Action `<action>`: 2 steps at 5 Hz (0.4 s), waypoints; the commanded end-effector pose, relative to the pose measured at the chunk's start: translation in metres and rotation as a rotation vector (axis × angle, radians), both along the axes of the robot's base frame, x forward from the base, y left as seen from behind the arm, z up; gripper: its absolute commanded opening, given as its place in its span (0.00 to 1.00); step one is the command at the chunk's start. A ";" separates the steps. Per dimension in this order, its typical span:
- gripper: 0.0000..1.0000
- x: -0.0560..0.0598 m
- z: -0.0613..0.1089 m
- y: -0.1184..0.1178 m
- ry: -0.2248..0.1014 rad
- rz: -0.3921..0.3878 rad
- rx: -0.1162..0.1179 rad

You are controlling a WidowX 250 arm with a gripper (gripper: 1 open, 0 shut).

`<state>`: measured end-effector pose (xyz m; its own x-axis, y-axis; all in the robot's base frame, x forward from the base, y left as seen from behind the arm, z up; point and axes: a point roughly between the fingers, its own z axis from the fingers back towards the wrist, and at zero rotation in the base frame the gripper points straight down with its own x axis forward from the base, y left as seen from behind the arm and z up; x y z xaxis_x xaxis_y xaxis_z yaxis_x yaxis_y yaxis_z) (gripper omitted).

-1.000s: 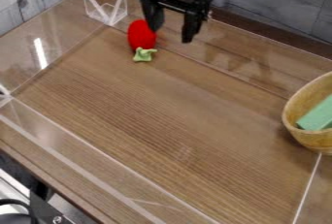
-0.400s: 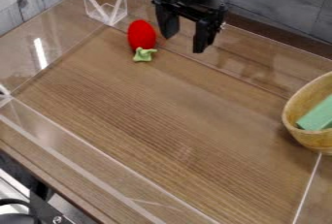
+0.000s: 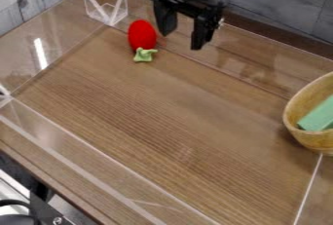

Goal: Put the green stick in the brown bowl

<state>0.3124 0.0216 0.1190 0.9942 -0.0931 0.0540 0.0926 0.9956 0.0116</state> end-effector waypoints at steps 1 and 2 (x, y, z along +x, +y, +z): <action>1.00 0.012 0.020 0.016 -0.104 0.040 0.021; 1.00 0.014 0.008 0.020 -0.100 0.063 0.026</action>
<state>0.3224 0.0369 0.1131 0.9930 -0.0516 0.1064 0.0483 0.9983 0.0335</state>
